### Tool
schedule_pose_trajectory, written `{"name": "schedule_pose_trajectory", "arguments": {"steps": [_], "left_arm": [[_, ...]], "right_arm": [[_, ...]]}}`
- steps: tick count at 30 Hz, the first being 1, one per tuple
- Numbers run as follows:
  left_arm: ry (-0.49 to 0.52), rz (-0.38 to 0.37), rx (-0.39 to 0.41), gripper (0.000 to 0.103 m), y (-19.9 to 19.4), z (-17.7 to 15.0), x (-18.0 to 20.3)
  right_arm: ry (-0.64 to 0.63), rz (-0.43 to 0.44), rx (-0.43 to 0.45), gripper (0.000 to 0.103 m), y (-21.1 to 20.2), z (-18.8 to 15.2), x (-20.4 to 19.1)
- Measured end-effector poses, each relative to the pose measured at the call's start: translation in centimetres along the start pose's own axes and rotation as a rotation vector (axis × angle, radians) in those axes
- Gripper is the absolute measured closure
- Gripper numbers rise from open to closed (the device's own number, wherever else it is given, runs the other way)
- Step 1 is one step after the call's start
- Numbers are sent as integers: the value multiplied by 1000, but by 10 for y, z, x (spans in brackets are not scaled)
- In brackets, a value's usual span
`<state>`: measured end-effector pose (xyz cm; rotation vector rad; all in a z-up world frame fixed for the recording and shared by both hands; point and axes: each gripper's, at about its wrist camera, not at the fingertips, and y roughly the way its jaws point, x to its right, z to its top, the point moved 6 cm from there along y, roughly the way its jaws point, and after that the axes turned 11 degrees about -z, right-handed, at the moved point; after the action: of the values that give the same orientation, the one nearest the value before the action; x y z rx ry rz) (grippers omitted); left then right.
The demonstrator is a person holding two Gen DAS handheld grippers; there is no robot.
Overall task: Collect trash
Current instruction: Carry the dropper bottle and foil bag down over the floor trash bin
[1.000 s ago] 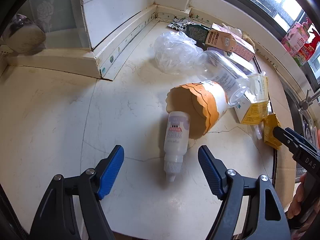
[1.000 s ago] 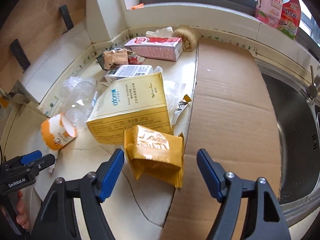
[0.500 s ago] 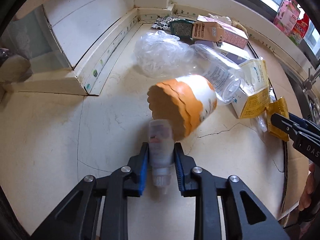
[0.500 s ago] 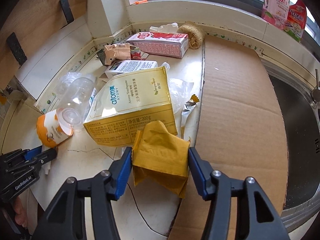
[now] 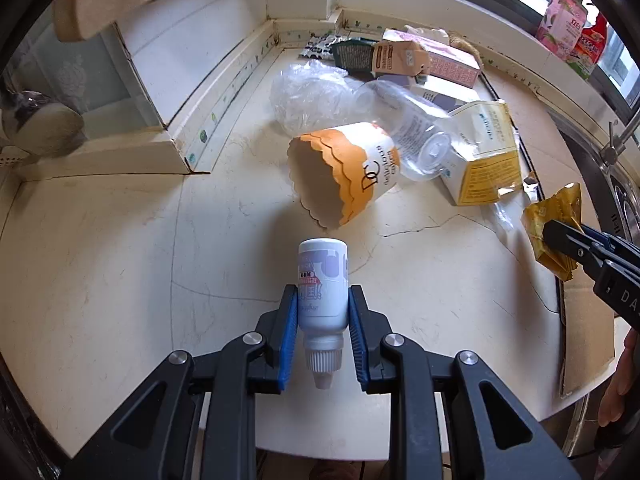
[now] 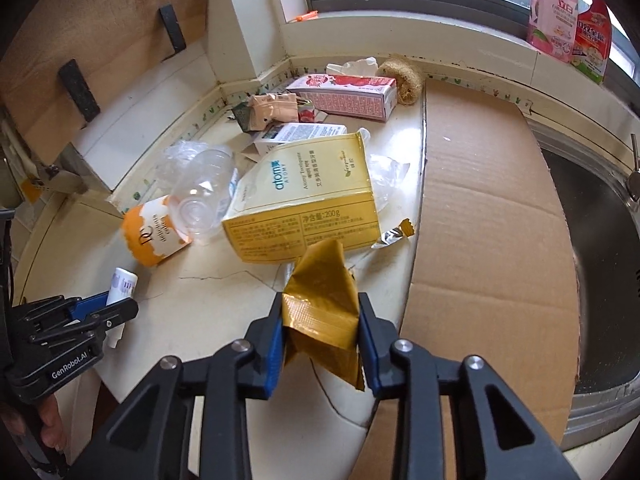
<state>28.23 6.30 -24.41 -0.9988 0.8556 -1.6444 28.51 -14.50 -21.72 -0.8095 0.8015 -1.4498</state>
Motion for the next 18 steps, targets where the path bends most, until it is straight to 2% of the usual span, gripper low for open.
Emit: {"name": "schedule_pose_trajectory", "arguments": {"steps": [8,18], "left_arm": [[1,4,28,81,-31,-19,18],[-6,-14,86,81,-94,-55,59]], "right_arm": [[13,42,58,72,-41,-10,6],[9,92,132,73,-114,-31,17]]}}
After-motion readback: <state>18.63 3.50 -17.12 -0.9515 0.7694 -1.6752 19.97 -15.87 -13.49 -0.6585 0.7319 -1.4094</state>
